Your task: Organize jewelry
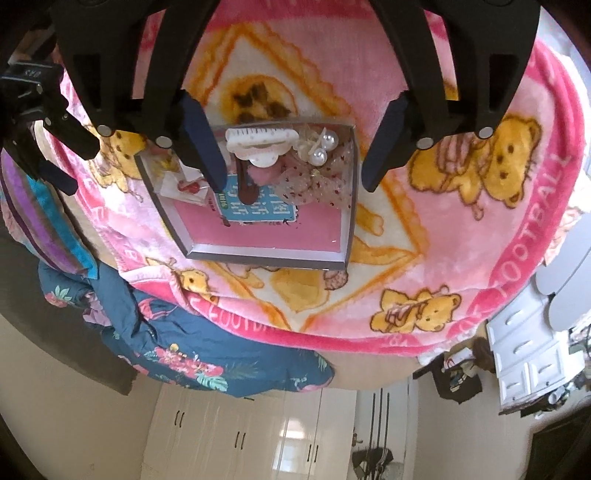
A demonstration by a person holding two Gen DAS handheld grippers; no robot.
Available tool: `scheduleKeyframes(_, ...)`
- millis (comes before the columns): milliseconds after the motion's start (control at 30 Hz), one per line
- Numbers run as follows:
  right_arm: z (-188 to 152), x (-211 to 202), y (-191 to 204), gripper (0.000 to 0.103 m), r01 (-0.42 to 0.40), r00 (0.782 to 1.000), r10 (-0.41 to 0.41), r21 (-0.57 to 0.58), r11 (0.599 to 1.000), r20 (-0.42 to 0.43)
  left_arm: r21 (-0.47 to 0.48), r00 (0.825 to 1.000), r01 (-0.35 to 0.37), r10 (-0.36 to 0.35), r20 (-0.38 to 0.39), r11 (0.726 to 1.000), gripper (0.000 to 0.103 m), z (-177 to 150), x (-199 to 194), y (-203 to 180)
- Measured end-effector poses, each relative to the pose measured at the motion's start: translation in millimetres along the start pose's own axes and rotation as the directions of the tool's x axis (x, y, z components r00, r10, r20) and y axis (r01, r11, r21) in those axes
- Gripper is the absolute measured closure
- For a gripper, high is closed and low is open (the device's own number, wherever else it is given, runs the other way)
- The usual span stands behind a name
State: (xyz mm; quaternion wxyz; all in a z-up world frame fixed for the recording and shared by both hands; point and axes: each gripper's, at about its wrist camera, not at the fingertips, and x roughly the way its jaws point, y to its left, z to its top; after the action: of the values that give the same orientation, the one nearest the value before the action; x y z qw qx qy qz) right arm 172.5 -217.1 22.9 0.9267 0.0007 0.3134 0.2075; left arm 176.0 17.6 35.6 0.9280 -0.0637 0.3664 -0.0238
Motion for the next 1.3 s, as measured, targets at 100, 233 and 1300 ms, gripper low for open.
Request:
scheduleKeyframes(100, -2, -10, 1, 0.005, 0.003, 1.0, -0.003, -0.001, 1.0, 0.015, 0.009, 1.0, -0.012, 0.012, 0.022, 1.0, 0.014, -5, -15, -3)
scheduleKeyframes(233, -6, -23, 3, 0.004, 0.004, 1.0, -0.004, -0.003, 1.0, 0.03, 0.019, 0.999, -0.031, 0.03, 0.042, 0.999, 0.009, -12, -30, -6)
scheduleKeyframes(1300, -46, -71, 15, 0.004, 0.033, 0.997, -0.031, -0.021, 0.999, 0.072, 0.038, 0.997, -0.054, 0.052, 0.064, 0.998, 0.009, -70, -71, -8)
